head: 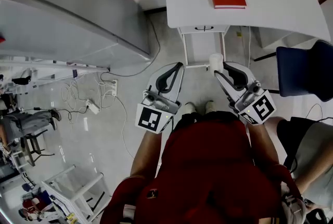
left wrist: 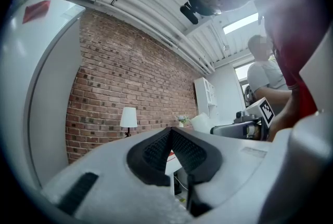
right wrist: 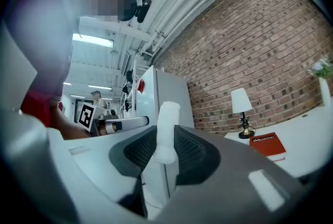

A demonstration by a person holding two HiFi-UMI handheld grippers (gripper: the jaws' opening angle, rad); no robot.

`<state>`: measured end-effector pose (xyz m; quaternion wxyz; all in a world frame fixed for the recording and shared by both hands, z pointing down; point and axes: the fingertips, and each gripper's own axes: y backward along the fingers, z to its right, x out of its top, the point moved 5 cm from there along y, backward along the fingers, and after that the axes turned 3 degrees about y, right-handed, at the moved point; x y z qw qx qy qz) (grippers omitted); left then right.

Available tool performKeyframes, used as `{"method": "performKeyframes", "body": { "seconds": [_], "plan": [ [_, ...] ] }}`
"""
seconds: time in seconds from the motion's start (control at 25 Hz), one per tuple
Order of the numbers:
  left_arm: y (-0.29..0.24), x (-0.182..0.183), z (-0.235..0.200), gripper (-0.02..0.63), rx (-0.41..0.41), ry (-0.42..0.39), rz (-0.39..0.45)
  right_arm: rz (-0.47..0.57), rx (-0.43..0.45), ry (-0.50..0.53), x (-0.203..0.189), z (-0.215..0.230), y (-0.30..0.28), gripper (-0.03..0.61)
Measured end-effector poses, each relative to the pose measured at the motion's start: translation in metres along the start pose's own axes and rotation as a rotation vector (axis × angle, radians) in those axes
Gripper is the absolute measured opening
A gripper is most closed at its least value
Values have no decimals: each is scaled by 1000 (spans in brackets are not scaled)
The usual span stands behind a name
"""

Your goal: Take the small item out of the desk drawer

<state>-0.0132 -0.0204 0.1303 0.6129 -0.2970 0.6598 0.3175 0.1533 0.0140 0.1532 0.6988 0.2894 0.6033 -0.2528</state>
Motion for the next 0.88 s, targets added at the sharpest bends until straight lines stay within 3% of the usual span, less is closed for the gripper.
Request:
{"method": "performKeyframes", "body": {
  "seconds": [0.88],
  "plan": [
    [4,12,-6,3,-52,-31,44,-11,-12,15,4,-3,-3,117]
  ]
}}
